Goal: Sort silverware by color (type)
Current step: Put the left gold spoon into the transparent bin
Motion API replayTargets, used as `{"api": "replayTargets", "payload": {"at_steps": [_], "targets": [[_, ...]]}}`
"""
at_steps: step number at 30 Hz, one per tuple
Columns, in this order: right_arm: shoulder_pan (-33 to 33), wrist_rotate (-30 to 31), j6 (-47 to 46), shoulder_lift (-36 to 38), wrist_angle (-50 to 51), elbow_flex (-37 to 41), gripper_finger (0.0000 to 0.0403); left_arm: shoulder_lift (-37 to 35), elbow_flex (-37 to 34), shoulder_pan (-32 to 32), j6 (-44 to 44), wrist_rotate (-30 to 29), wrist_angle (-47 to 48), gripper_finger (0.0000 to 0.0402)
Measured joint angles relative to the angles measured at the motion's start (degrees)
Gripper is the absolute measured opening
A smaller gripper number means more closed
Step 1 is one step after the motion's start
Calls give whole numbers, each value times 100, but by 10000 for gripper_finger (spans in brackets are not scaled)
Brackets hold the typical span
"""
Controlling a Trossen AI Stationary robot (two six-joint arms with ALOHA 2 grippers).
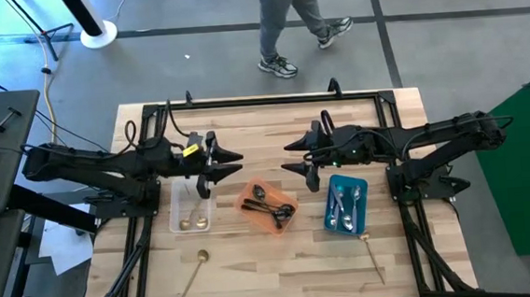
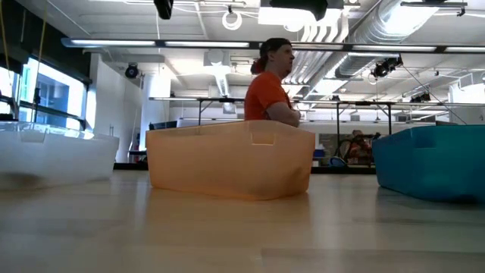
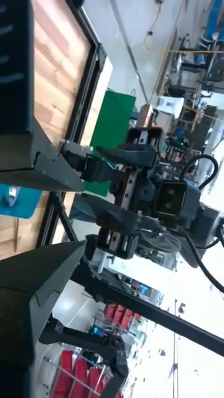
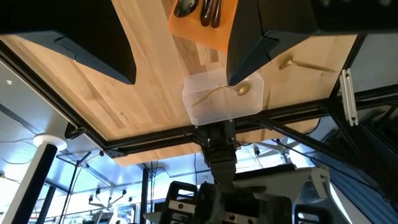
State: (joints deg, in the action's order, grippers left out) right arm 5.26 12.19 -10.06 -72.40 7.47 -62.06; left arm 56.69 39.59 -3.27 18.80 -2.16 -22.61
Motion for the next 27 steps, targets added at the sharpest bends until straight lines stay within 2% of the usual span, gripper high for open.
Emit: {"api": "replayTargets", "payload": {"at_steps": [15, 27], "targets": [[0, 2, 110, 0, -241, 0, 236, -2, -2, -2, -1186, -144, 37, 133], [0, 2, 110, 0, -244, 0, 236, -2, -2, -2, -1156, -148, 46, 133]]}}
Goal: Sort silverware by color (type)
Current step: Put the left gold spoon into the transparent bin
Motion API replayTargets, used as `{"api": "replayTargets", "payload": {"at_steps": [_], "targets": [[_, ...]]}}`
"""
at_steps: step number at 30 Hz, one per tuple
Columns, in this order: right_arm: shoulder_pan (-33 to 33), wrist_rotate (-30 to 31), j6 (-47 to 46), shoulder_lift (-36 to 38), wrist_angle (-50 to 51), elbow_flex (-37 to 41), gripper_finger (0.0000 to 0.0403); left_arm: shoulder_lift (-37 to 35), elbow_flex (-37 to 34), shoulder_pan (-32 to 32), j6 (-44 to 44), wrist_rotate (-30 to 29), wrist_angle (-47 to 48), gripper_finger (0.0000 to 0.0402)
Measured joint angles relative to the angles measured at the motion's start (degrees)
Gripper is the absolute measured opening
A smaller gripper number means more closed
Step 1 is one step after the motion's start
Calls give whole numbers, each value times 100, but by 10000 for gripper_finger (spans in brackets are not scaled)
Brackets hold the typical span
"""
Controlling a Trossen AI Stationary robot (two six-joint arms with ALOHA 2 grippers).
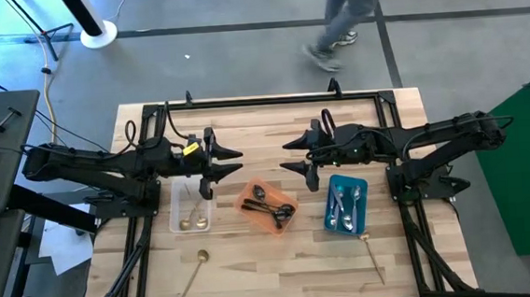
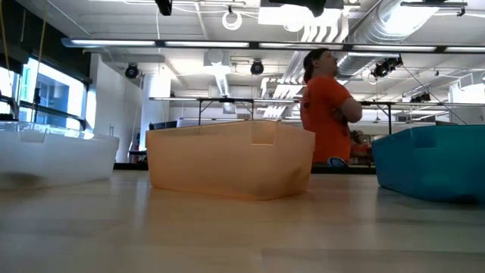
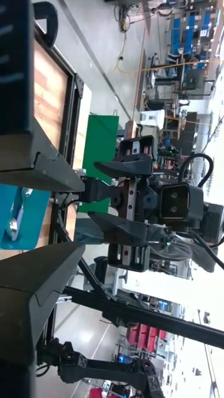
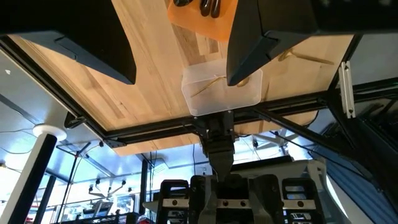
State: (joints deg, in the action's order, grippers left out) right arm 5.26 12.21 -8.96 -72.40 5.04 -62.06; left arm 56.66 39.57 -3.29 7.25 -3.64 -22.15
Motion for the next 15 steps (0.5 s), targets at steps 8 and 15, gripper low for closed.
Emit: {"api": "replayTargets", "payload": {"at_steps": [8, 15], "targets": [[0, -87, 1, 0, 0, 0, 236, 0, 0, 0, 2, 0, 2, 133], [-2, -100, 1, 0, 0, 0, 236, 0, 0, -2, 0, -106, 0, 133]]}}
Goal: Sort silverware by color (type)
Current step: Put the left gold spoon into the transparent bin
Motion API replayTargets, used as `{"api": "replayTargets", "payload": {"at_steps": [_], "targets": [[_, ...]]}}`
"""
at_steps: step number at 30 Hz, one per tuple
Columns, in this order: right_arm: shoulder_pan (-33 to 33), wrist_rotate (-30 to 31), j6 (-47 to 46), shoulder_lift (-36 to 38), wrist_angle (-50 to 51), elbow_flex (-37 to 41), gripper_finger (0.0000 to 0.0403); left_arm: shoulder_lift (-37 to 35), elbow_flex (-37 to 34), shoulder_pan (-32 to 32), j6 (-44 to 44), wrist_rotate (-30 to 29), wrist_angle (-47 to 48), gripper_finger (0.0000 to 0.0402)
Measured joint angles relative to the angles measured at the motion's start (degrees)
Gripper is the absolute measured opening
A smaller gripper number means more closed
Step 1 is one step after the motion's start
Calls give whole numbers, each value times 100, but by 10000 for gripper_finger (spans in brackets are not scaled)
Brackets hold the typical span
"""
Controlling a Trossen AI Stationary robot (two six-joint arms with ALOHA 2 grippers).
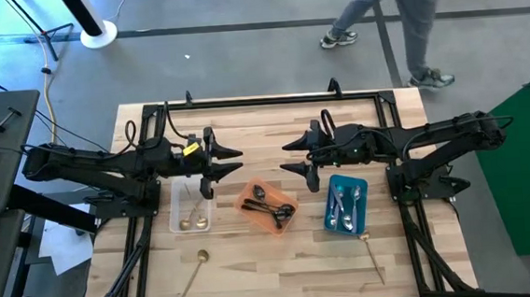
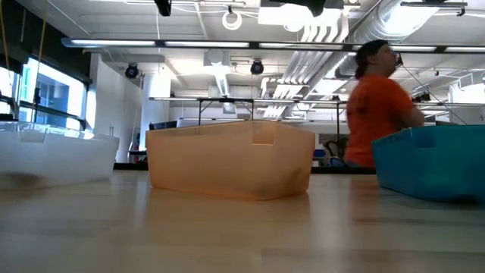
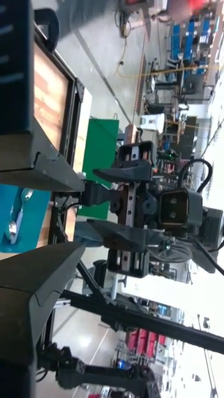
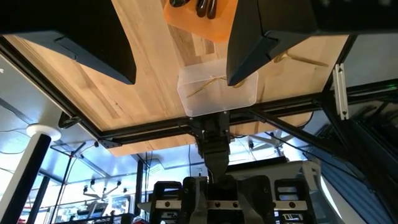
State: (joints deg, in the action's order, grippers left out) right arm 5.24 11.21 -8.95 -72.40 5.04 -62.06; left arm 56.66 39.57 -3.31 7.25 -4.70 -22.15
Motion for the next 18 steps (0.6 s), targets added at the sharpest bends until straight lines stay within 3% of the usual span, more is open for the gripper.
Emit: {"api": "replayTargets", "payload": {"at_steps": [18], "targets": [[2, -12, 4, 0, -183, 0, 236, 0, 0, 0, 4, -71, 0, 133]]}}
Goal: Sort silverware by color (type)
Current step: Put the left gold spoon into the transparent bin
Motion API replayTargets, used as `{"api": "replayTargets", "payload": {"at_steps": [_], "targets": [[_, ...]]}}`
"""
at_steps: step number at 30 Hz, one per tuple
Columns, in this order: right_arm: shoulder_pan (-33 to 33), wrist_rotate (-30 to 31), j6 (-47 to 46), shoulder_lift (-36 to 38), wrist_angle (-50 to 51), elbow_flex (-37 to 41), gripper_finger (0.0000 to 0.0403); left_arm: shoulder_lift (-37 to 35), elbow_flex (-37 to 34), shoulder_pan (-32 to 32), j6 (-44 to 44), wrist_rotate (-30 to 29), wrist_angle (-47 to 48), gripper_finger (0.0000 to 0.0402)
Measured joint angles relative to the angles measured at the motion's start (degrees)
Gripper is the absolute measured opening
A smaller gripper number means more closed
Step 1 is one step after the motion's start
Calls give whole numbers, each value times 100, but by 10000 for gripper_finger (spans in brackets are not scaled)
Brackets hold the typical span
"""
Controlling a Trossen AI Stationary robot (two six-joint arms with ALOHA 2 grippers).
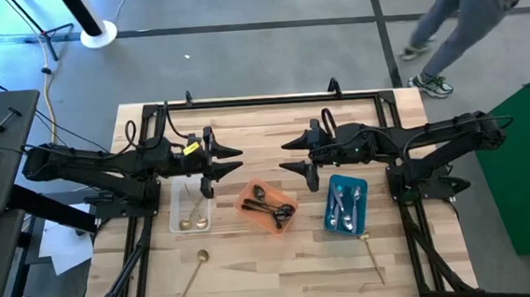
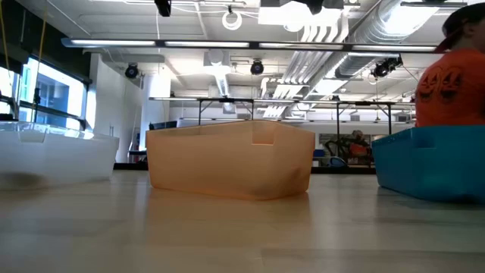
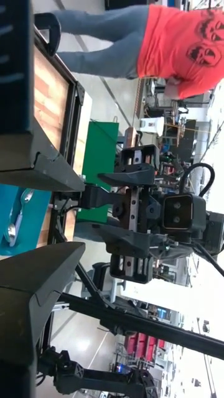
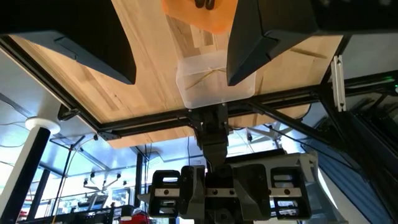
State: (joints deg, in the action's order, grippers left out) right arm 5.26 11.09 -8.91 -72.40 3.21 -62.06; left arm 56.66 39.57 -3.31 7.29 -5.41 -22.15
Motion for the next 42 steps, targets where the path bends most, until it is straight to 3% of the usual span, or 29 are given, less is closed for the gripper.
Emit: {"api": "replayTargets", "payload": {"at_steps": [42], "targets": [[0, 4, 300, 2, -498, -1, 236, 0, 4, 0, 69, 8, -177, 133]]}}
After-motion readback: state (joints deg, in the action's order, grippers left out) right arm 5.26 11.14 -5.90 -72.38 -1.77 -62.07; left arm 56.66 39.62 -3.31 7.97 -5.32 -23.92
